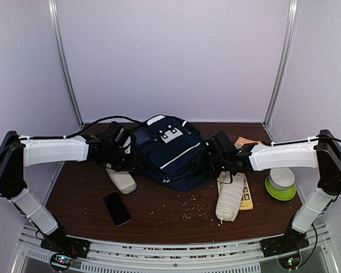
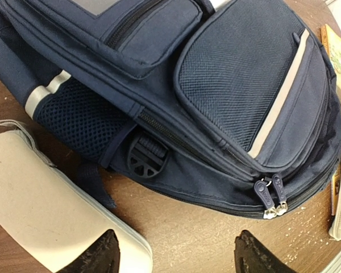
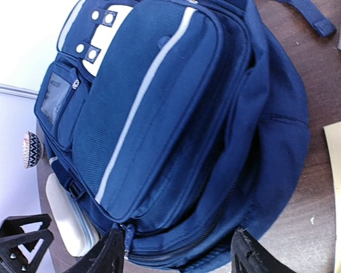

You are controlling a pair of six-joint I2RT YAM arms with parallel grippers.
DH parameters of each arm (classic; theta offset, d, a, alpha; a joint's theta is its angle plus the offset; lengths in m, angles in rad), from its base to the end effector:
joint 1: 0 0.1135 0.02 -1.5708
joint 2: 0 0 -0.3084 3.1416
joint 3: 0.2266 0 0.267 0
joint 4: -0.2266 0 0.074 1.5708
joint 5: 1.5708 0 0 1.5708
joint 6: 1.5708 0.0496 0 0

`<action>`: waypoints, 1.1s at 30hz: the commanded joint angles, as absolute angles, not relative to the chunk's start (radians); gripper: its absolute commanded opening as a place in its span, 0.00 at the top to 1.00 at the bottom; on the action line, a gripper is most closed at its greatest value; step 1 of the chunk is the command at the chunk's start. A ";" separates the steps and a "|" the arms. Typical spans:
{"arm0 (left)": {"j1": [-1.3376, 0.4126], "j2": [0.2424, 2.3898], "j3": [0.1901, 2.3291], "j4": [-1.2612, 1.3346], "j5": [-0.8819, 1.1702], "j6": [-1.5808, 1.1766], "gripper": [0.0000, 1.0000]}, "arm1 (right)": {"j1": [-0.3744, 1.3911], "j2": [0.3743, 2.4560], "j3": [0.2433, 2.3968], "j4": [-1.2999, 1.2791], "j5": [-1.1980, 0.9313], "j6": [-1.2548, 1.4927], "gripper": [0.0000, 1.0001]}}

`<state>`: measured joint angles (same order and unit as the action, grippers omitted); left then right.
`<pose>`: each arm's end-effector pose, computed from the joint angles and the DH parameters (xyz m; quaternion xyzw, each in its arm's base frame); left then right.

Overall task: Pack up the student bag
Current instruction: Adjust the student bag at the center of the board.

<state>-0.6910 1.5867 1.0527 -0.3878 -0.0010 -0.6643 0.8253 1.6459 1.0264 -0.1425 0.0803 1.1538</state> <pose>0.2729 -0.2256 0.2426 0.0125 0.9477 -0.1995 0.2487 0.2601 0.2758 0.2336 0.1658 0.9037 0.3083 0.2467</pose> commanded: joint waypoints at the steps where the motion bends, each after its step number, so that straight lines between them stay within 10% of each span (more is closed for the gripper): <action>1: -0.695 1.553 1.029 -0.345 -0.010 -0.676 0.28 | 0.830 1.710 1.072 -0.163 0.100 1.160 0.36; 13: -0.696 1.513 1.015 -0.357 -0.036 -0.675 0.28 | 0.818 1.853 1.146 -0.252 0.124 1.134 0.40; 25: -0.695 1.511 1.053 -0.387 -0.050 -0.674 0.28 | 0.758 1.809 1.221 -0.229 0.039 0.918 1.00; 33: -0.696 1.529 1.119 -0.351 0.004 -0.637 0.29 | 0.750 1.723 1.306 -0.255 -0.042 0.691 1.00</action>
<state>-0.6910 1.5314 1.0607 -0.3996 -0.0364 -0.6697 0.7475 1.8042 1.2457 -0.2962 0.0048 0.8436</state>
